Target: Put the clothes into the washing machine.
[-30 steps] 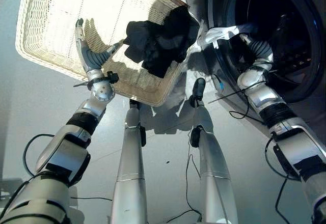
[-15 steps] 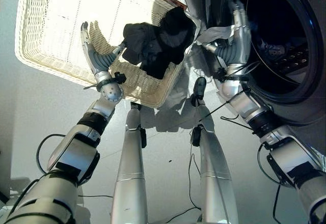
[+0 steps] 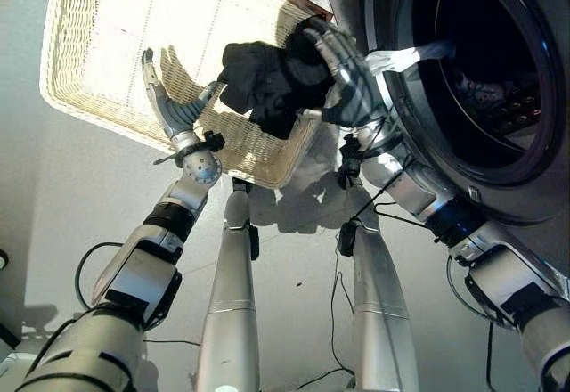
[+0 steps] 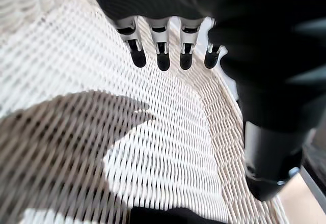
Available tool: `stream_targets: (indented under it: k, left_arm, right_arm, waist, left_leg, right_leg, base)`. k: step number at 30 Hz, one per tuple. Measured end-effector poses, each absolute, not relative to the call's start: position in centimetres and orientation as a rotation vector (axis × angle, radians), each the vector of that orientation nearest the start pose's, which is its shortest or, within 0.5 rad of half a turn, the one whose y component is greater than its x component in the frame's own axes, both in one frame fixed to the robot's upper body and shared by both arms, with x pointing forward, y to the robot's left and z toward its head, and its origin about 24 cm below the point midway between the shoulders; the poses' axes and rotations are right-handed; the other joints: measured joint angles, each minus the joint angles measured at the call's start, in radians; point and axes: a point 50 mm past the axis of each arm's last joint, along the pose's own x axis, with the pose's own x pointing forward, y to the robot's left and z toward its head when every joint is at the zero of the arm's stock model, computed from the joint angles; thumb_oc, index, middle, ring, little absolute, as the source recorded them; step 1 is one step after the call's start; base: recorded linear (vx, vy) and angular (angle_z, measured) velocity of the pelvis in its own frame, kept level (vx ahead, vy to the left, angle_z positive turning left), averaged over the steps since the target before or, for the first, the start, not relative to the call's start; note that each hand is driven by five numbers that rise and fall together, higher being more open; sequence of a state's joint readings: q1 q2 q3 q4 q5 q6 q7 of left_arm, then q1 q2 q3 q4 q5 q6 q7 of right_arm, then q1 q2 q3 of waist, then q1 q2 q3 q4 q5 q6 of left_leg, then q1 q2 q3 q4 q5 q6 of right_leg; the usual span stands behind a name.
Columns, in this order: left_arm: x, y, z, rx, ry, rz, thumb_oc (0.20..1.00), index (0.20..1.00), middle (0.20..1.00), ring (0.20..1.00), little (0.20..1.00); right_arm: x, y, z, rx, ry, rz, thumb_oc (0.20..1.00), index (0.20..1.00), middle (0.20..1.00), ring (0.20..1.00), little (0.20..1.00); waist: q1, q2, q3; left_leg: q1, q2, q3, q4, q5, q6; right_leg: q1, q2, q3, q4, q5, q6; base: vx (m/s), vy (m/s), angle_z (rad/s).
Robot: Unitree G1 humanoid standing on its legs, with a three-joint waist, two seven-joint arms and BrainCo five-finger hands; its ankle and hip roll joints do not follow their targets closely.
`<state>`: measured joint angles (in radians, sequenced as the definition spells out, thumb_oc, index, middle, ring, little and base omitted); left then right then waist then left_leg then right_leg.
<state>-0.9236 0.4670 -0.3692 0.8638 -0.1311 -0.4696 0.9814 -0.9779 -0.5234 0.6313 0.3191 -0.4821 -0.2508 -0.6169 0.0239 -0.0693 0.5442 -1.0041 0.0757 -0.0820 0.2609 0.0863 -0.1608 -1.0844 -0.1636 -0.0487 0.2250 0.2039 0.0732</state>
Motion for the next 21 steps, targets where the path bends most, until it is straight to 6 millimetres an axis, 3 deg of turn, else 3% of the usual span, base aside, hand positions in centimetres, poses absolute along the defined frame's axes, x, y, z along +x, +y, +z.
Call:
stream_targets:
  k: [8,13,16,21]
  left_arm:
    - [37.6,20.4,20.2,0.246,-0.677,0.707,1.000,1.000,1.000,1.000,1.000]
    - [37.8,20.1,20.6,0.250,-0.684,0.694,1.000,1.000,1.000,1.000,1.000]
    - [38.0,19.5,20.8,0.279,-0.690,0.660,1.000,1.000,1.000,1.000,1.000]
    - [38.3,18.8,21.3,0.299,-0.707,0.618,1.000,1.000,1.000,1.000,1.000]
  right_arm:
    - [34.6,-5.8,24.0,-1.123,-1.089,0.114,1.000,1.000,1.000,1.000,1.000]
    - [35.8,-6.3,23.2,-1.211,-0.997,0.097,1.000,1.000,1.000,1.000,1.000]
    - [37.9,-7.2,21.9,-1.372,-0.834,0.059,1.000,1.000,1.000,1.000,1.000]
    - [39.1,-7.1,22.2,-1.421,-0.741,-0.038,1.000,1.000,1.000,1.000,1.000]
  waist:
    - [0.026,0.000,0.000]
    - [0.034,0.000,0.000]
    - [0.048,0.001,-0.001]
    - [0.052,0.002,-0.001]
  left_leg:
    - [0.009,0.004,-0.010,-0.005,0.011,-0.007]
    - [0.009,0.004,-0.015,-0.006,0.012,-0.008]
    - [0.010,0.002,-0.027,-0.007,0.014,-0.010]
    - [0.009,-0.003,-0.030,-0.009,0.020,-0.010]
  right_leg:
    - [0.002,-0.002,-0.013,0.029,-0.010,-0.011]
    - [0.002,-0.003,-0.017,0.033,-0.013,-0.008]
    - [0.002,-0.005,-0.023,0.039,-0.018,-0.009]
    - [0.002,-0.012,-0.029,0.044,-0.020,-0.009]
  base:
    - [0.00,-0.019,0.02]
    - [0.00,-0.007,0.01]
    - [0.02,-0.017,0.03]
    - [0.01,-0.001,0.05]
